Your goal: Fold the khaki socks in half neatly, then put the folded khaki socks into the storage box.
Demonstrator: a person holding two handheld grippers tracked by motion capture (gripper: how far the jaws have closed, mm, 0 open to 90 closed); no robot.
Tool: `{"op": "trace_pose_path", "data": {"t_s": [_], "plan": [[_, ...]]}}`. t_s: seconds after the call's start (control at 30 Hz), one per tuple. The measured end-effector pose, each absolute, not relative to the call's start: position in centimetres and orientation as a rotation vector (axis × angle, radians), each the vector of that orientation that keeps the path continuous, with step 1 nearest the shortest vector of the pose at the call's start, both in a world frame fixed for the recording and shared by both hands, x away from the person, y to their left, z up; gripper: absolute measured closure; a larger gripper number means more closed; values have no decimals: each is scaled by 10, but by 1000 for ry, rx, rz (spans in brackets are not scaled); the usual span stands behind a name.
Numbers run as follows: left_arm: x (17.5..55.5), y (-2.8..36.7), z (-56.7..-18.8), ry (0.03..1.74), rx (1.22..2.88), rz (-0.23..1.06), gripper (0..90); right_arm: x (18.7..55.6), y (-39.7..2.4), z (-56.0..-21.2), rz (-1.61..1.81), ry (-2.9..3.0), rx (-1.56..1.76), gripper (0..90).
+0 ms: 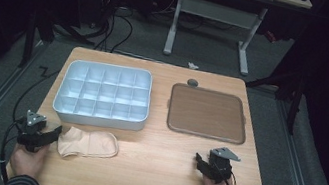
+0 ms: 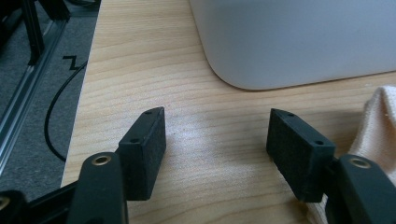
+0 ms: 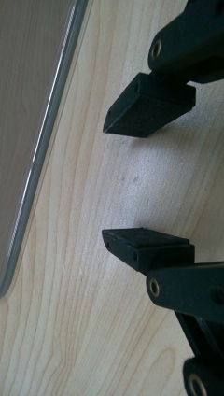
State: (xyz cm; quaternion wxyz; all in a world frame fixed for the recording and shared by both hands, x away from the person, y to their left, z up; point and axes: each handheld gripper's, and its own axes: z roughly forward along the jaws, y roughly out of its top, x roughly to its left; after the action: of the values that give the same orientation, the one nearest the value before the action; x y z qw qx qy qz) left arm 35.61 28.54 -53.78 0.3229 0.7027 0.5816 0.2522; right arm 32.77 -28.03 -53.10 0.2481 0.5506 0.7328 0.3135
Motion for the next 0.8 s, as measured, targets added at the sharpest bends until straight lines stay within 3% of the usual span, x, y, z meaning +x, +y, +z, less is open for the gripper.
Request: {"op": "trace_pose_path", "data": {"t_s": [0.8], "plan": [[356, 286, -538, 1523, 1840, 648, 361, 328, -280, -531, 854, 1997, 1503, 421]]}}
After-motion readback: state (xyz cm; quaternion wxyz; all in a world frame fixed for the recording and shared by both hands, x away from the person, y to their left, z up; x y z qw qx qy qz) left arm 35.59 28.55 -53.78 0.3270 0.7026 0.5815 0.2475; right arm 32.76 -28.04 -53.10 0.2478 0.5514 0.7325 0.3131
